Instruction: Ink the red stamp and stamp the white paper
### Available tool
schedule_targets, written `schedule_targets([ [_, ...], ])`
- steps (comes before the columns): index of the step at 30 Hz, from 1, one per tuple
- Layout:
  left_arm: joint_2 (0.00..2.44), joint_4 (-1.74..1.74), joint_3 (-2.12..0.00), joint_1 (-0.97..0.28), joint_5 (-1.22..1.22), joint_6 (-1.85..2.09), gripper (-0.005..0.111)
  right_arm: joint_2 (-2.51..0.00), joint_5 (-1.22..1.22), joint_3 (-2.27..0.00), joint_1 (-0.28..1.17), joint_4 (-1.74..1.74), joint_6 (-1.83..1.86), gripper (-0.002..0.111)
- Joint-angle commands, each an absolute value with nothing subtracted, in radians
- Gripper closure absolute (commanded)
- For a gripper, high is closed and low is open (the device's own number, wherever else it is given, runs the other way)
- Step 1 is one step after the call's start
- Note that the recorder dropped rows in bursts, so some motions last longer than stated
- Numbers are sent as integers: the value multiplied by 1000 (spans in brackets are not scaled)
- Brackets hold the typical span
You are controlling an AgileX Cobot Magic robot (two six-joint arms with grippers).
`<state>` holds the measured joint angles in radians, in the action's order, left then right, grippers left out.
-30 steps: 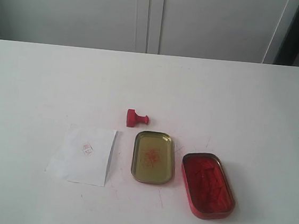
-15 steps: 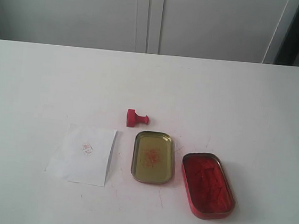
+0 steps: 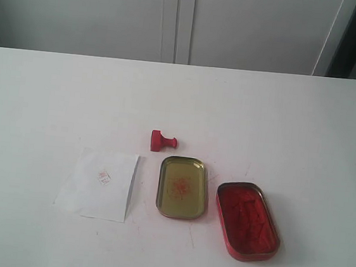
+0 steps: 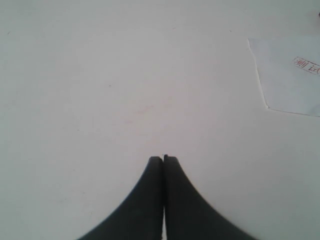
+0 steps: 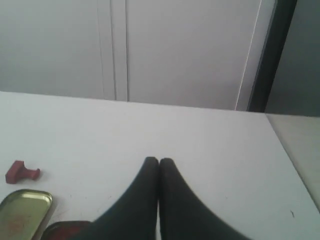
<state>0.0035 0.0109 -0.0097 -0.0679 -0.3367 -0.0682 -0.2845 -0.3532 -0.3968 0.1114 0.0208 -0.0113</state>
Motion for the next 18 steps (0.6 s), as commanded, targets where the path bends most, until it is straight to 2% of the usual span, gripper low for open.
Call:
schedule_targets([
  [1, 0, 10, 0, -67, -351, -71, 107, -193, -336, -391, 109, 12, 0, 108],
  [11, 0, 10, 0, -67, -351, -71, 107, 0, -337, -305, 109, 12, 0, 108],
  [18, 0, 10, 0, -67, -351, -71, 107, 0, -335, -218, 109, 12, 0, 108],
])
